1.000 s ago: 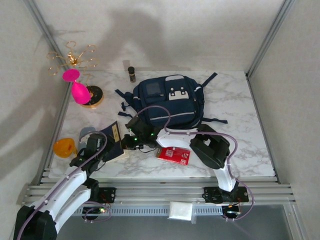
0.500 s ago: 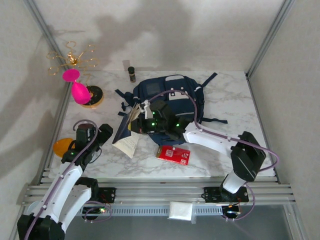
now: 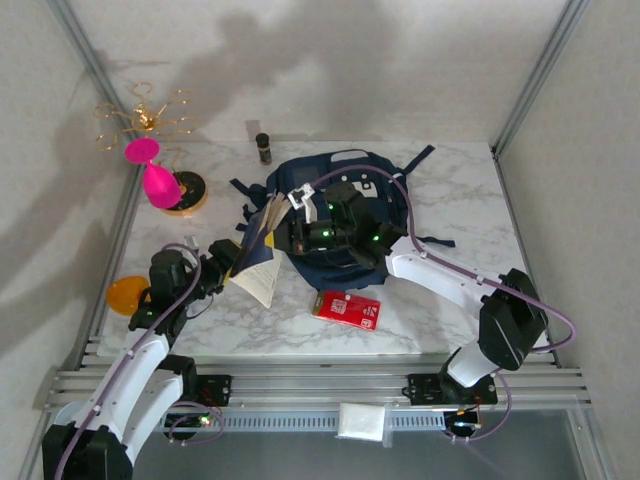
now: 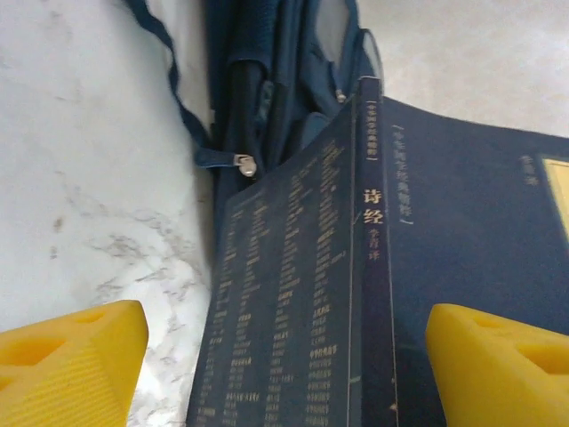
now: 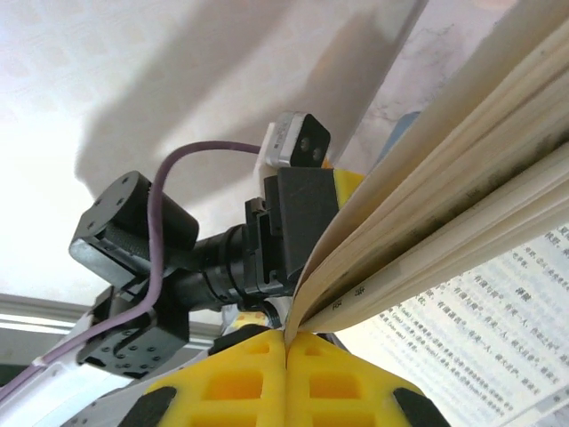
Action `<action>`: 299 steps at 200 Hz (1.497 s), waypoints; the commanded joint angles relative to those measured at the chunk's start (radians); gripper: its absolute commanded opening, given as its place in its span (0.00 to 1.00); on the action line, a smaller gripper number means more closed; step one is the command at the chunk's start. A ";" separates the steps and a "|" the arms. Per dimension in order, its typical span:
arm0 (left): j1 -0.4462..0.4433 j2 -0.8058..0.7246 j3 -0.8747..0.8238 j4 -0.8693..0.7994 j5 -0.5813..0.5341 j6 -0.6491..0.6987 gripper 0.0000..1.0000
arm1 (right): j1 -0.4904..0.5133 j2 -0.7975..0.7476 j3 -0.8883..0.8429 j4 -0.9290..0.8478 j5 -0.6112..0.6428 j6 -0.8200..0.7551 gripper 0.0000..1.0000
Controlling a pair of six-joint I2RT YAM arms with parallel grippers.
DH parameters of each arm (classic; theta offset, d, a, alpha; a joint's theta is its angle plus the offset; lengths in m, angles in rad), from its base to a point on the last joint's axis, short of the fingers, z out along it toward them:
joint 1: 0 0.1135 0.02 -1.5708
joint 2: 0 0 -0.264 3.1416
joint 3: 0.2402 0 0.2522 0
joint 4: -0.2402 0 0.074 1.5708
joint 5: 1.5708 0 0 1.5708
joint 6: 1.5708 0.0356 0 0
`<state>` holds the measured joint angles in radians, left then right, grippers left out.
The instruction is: Pack books, pencil case, and school supplies into a backpack
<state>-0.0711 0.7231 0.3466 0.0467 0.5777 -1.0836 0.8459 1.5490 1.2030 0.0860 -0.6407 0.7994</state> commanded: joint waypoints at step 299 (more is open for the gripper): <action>-0.293 0.013 0.058 0.508 -0.167 -0.345 0.00 | -0.177 -0.130 -0.220 0.081 -0.184 0.070 0.97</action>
<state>-0.3191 0.7128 0.3363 0.4240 0.4549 -1.4441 0.6868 1.4387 1.0092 0.0956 -0.7750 0.7982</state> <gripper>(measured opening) 0.130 0.903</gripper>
